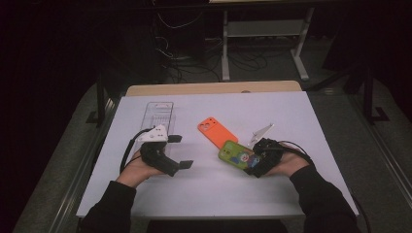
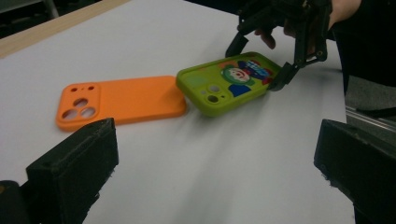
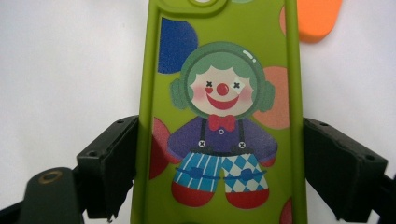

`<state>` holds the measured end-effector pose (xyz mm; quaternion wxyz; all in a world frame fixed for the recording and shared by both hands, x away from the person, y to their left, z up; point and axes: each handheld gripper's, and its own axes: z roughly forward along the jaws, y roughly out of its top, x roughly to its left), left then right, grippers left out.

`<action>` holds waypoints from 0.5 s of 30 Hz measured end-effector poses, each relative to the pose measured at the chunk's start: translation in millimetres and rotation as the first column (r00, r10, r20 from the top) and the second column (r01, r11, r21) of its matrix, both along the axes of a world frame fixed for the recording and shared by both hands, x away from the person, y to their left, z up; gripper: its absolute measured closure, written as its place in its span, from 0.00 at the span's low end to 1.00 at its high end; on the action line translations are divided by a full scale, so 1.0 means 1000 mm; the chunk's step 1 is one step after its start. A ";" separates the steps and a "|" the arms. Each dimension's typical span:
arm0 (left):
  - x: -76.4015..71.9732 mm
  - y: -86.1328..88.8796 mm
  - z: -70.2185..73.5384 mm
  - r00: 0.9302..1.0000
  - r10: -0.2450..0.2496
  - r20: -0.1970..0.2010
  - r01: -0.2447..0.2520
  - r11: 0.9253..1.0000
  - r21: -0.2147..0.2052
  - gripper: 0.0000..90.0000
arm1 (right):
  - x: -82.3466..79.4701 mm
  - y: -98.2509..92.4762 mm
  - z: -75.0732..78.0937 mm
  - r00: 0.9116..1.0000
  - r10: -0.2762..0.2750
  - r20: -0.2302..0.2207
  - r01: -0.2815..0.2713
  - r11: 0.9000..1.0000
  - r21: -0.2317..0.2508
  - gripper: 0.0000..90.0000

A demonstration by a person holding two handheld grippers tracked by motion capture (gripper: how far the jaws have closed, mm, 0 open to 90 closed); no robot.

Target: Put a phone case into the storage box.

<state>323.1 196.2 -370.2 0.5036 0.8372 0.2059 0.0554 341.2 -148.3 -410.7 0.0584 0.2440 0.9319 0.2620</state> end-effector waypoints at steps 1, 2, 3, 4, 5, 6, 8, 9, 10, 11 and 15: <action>0.002 -0.004 0.000 1.000 -0.010 0.008 0.010 1.000 0.004 0.00 | 0.002 -0.001 0.001 1.000 0.002 0.005 -0.002 1.000 0.005 0.17; 0.003 -0.008 0.001 1.000 -0.017 0.010 0.017 1.000 0.013 0.00 | 0.004 -0.001 0.003 1.000 0.003 0.010 -0.003 1.000 0.006 0.17; 0.005 -0.012 0.001 1.000 -0.024 0.013 0.024 1.000 0.013 0.00 | 0.007 -0.002 0.005 1.000 0.009 0.008 -0.009 1.000 0.007 0.17; 0.005 -0.016 0.002 1.000 -0.026 0.001 0.026 1.000 0.012 0.00 | 0.010 -0.003 0.006 1.000 0.010 0.016 -0.010 1.000 0.005 0.17; 0.007 -0.020 0.003 1.000 -0.031 0.005 0.031 0.999 0.016 0.00 | 0.013 -0.003 0.008 1.000 0.018 0.019 -0.018 1.000 0.006 0.17; 0.009 -0.023 0.003 0.999 -0.039 0.011 0.039 0.999 0.022 0.00 | 0.015 -0.003 0.010 1.000 0.021 0.016 -0.021 1.000 0.009 0.17; 0.013 -0.030 0.004 0.999 -0.046 0.011 0.045 0.999 0.013 0.00 | 0.020 -0.003 0.013 0.999 0.037 0.015 -0.037 0.999 0.005 0.17; 0.015 -0.032 0.005 0.999 -0.047 0.008 0.047 0.999 0.009 0.00 | 0.022 -0.002 0.015 0.999 0.040 0.015 -0.040 0.999 0.006 0.17; 0.017 -0.035 0.005 0.999 -0.052 0.009 0.052 0.999 0.011 0.00 | 0.024 -0.002 0.016 0.999 0.042 0.015 -0.042 0.999 0.007 0.17; 0.018 -0.037 0.006 0.998 -0.055 0.009 0.055 0.998 0.011 0.00 | 0.025 -0.002 0.018 0.999 0.041 0.016 -0.041 0.999 0.009 0.17; 0.026 -0.045 0.005 0.998 -0.066 -0.002 0.066 0.998 0.009 0.00 | 0.030 -0.001 0.021 0.998 0.056 0.016 -0.056 0.998 0.005 0.17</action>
